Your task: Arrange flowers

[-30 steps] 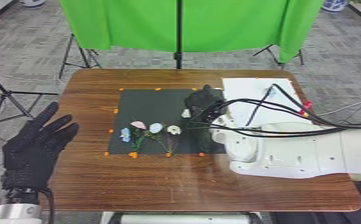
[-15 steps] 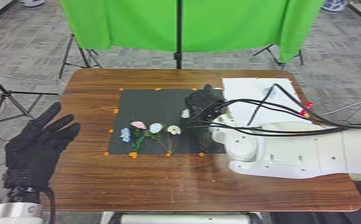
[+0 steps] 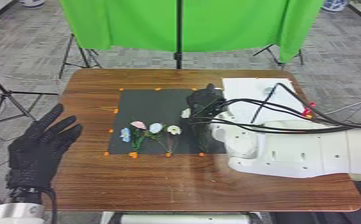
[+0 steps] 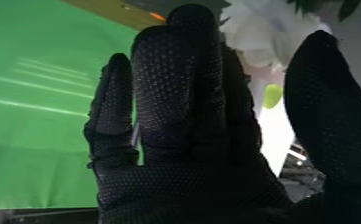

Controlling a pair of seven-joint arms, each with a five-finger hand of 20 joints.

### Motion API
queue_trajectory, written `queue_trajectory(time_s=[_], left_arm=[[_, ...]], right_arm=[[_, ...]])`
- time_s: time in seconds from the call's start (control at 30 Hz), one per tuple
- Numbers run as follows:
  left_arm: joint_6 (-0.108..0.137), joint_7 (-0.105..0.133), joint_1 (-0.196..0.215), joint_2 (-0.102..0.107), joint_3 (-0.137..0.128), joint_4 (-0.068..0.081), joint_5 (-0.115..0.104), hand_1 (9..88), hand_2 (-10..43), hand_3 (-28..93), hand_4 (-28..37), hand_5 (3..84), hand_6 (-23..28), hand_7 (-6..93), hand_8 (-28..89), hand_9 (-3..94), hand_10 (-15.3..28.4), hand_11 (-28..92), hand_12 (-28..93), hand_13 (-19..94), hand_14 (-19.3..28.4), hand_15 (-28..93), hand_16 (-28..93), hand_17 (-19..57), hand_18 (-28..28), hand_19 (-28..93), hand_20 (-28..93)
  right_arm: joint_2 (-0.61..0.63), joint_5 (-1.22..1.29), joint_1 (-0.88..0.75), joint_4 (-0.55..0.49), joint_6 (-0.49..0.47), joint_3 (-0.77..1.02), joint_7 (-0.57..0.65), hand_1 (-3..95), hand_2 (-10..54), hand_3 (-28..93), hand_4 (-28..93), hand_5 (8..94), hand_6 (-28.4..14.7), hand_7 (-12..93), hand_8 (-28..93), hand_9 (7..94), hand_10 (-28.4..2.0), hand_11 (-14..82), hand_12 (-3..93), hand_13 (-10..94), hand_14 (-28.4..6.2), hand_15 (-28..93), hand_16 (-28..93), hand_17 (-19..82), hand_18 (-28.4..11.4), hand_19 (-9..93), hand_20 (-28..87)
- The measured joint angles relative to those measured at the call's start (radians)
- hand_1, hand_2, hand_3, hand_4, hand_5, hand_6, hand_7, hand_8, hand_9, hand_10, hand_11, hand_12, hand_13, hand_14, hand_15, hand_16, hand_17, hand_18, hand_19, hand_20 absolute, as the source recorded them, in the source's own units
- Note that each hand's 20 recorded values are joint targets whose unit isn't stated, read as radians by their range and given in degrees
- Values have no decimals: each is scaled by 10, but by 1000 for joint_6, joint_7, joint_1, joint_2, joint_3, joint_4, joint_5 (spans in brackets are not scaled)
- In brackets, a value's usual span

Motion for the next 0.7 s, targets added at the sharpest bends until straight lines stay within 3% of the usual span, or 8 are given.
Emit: queue_trajectory(time_s=[0.23,0.47,0.7], left_arm=[[1,3,2,0,3,0,0,219,71,785,-265,340,91,96,-71,313,197,255,132,218,273,585,-104,-101,213,525,297],[1,5,2,1,3,-1,1,217,71,782,-264,337,85,104,-73,314,190,266,132,223,269,595,-104,-98,212,527,297],[0,5,-3,1,4,-1,2,216,71,784,-262,337,83,113,-79,315,190,275,125,225,270,601,-109,-97,212,531,295]], right_arm=[[30,-7,-18,-16,14,79,2,259,-34,824,-254,542,-11,160,-134,737,-135,288,161,683,-101,679,154,217,-226,765,281],[84,26,-32,-4,-1,207,8,209,1,808,-241,466,-33,137,-120,578,-184,211,140,585,-142,659,126,195,-250,740,270],[145,178,-11,82,-171,294,15,204,-4,809,-242,435,-38,131,-113,500,-194,166,135,561,-148,678,107,187,-251,741,264]])
